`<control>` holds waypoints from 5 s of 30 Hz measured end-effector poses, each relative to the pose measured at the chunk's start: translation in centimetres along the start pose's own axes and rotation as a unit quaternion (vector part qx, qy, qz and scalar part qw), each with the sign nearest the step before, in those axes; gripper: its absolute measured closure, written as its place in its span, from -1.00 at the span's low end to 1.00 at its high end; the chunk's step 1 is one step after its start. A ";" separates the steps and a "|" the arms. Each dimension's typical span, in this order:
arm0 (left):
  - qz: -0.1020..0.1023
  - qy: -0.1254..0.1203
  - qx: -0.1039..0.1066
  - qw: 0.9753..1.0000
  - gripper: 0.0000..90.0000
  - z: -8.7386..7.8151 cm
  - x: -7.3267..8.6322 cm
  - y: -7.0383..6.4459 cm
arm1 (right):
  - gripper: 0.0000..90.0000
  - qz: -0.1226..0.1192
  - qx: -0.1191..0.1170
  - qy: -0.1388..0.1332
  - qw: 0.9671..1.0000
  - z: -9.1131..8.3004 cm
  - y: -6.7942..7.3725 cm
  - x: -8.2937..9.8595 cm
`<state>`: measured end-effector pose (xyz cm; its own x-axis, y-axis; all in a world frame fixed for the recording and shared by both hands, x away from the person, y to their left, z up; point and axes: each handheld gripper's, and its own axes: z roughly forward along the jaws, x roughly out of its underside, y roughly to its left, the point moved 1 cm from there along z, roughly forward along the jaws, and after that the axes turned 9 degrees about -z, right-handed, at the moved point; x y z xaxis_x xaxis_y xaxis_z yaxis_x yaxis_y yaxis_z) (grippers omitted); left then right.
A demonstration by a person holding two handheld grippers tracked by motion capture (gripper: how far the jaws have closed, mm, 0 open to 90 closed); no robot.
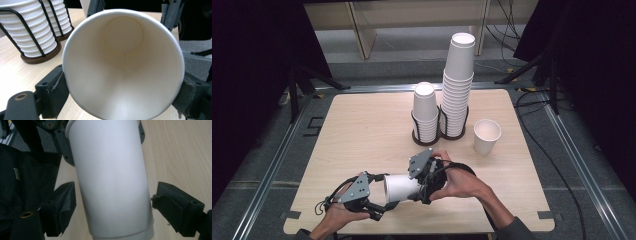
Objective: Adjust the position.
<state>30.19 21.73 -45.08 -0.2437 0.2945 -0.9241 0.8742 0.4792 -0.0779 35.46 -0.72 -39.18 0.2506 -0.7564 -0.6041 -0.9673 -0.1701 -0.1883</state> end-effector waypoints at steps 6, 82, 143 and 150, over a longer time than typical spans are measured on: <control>0.003 0.005 0.004 1.000 -0.70 0.0 -0.1 -0.1 | -0.59 -0.006 -0.002 0.016 1.000 0.7 0.2 0.1; -0.149 -0.130 -0.009 0.980 -0.68 -1.8 -0.3 2.0 | -0.54 0.122 0.091 -0.196 0.969 0.9 -1.7 4.2; -0.055 -0.051 -0.024 0.997 -0.75 -0.2 -0.9 0.1 | -0.61 0.042 0.050 -0.070 0.995 4.5 1.0 1.2; -0.046 -0.052 -0.019 0.997 -0.75 -0.3 -1.1 0.0 | -0.56 0.040 0.040 -0.073 0.996 4.7 1.0 1.0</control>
<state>30.33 21.63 -44.01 -0.2752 0.1620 -0.9477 0.8334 0.5316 -0.1511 34.94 1.30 -43.58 0.1809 -0.6643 -0.7253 -0.9798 -0.0578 -0.1915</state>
